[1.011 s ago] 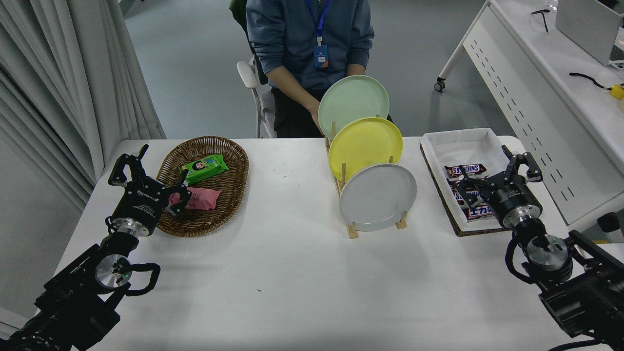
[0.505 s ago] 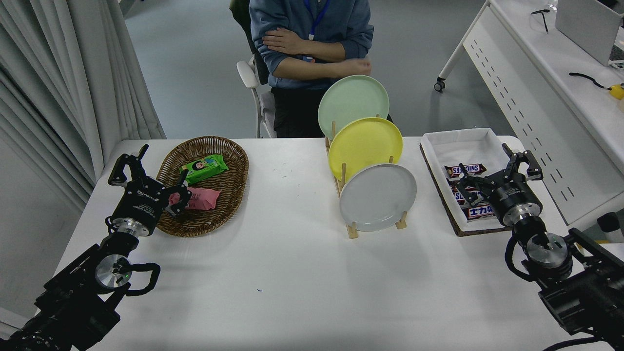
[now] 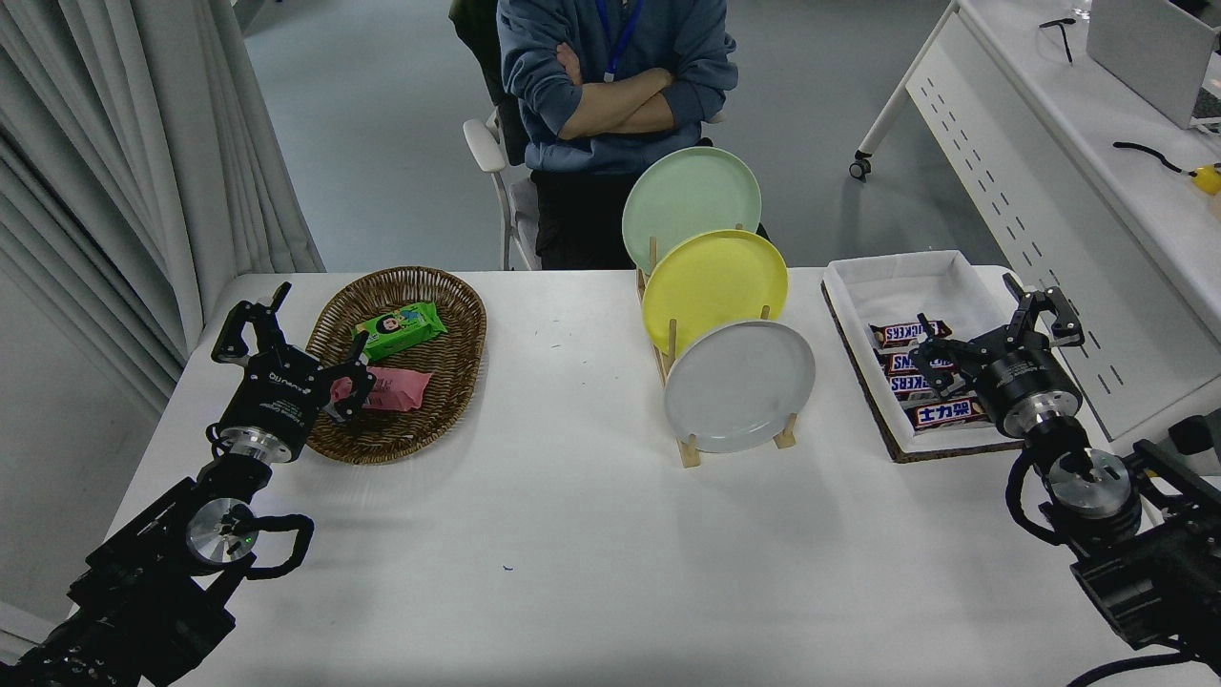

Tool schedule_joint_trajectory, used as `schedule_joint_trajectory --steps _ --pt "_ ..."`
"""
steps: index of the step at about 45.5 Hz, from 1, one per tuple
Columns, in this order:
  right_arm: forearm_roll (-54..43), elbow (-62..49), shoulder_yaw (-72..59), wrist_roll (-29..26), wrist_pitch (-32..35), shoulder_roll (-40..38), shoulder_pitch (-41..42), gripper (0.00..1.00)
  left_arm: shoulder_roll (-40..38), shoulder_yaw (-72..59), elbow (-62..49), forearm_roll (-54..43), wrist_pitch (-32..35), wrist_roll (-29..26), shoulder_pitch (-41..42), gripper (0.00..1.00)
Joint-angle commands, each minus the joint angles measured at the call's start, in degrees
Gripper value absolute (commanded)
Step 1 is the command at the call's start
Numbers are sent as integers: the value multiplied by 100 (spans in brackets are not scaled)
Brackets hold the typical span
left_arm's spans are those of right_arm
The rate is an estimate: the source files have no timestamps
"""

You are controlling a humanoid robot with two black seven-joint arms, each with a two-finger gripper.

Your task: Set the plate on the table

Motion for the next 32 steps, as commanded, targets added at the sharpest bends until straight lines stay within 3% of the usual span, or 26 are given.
schedule_joint_trajectory --steps 1,6,15,32 --pt "27 1 -461 -3 -24 -148 222 99 0 0 -1 0 0 0 -1 100" --pt "35 -16 -804 -12 -146 -376 389 99 0 0 -1 0 0 0 -1 100" --pt "18 -25 -2051 -29 -1043 -667 1021 99 0 0 -1 0 0 0 -1 100" --pt "510 63 -3352 -20 -1123 -1027 1566 99 0 0 -1 0 0 0 -1 100"
